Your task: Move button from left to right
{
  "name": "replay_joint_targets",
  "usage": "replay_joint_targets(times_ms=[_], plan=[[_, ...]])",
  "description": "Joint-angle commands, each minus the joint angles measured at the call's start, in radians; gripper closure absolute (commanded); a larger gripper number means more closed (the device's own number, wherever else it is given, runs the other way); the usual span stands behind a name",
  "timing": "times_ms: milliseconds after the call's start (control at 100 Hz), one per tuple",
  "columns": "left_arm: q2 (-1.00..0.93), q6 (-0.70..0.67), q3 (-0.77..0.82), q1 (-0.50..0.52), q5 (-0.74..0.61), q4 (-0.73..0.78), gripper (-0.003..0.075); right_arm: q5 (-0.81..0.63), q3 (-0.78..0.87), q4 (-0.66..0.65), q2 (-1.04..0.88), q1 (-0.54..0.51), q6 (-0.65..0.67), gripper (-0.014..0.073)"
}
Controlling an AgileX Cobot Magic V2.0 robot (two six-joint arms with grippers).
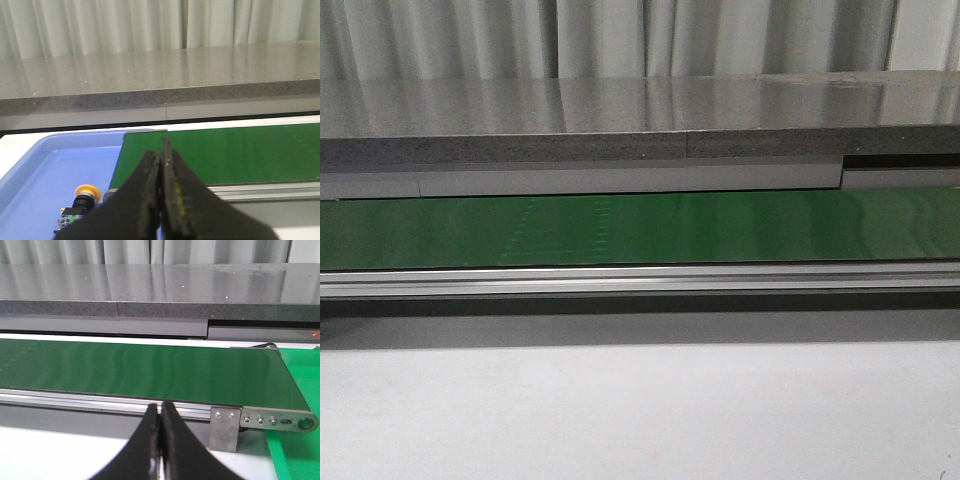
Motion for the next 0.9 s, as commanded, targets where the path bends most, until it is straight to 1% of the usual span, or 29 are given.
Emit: replay_joint_targets(times_ms=[0,510,670,780,890], plan=[[-0.035,-0.010,0.044,0.001,-0.072,-0.009,0.0739,-0.084,-0.018,-0.008,-0.012,-0.003,-0.005,0.0661],[-0.035,-0.010,0.044,0.001,-0.074,-0.009,0.0739,-0.084,-0.018,-0.008,-0.012,-0.003,-0.005,0.0661],[-0.035,-0.010,0.025,0.001,-0.078,-0.080,0.0739,-0.084,-0.018,-0.008,-0.012,-0.003,-0.005,0.0661],[-0.020,-0.010,-0.019,0.001,-0.035,-0.144,0.0739,-0.084,-0.018,-0.008,-0.012,-0.003,-0.005,0.0661],[0.030,-0.010,-0.083,0.001,0.022,-0.148,0.0739,-0.084,-0.018,-0.008,-0.012,-0.003,-0.005,0.0661]])
